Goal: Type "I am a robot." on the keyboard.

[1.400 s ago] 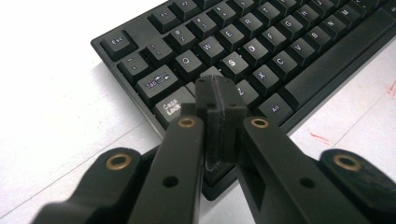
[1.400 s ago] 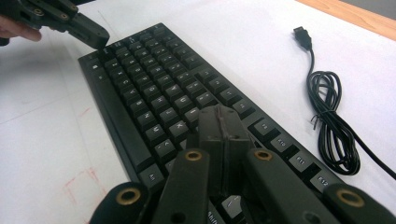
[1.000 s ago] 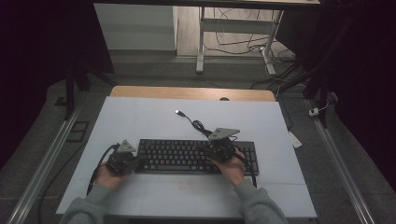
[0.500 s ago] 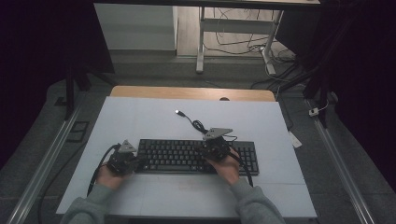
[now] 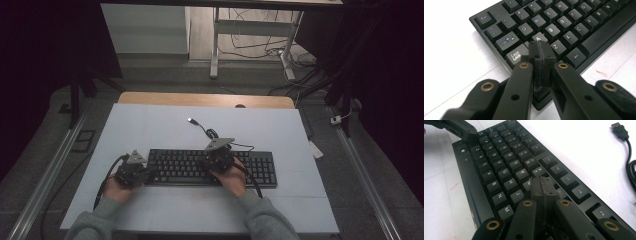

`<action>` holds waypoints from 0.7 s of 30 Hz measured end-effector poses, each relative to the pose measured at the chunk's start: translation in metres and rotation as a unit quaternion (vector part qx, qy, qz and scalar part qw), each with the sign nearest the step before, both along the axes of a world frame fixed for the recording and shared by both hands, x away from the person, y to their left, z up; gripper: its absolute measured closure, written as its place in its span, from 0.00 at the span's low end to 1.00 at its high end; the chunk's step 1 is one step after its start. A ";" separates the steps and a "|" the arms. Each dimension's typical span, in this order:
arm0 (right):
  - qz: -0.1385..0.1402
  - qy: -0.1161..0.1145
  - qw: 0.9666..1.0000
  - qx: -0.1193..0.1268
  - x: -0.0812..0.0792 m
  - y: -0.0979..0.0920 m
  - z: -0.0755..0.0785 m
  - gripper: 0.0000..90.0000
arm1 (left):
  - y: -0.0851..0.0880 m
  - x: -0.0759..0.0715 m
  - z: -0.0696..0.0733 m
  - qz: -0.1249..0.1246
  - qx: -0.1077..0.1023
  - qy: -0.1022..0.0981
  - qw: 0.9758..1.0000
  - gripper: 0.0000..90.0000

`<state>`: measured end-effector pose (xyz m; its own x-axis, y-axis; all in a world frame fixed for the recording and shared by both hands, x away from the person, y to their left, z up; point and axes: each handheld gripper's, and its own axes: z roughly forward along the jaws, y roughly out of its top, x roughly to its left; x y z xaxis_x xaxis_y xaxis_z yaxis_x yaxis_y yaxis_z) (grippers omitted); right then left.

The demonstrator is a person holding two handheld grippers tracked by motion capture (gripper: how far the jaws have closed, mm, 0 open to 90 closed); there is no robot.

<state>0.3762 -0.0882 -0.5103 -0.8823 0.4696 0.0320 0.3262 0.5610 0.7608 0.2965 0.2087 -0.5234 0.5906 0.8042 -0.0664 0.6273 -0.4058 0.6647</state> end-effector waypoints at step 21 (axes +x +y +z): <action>-0.007 -0.004 1.000 -0.019 0.003 0.009 -0.006 1.00 | -0.002 0.000 -0.002 -0.003 0.006 0.001 1.000 0.99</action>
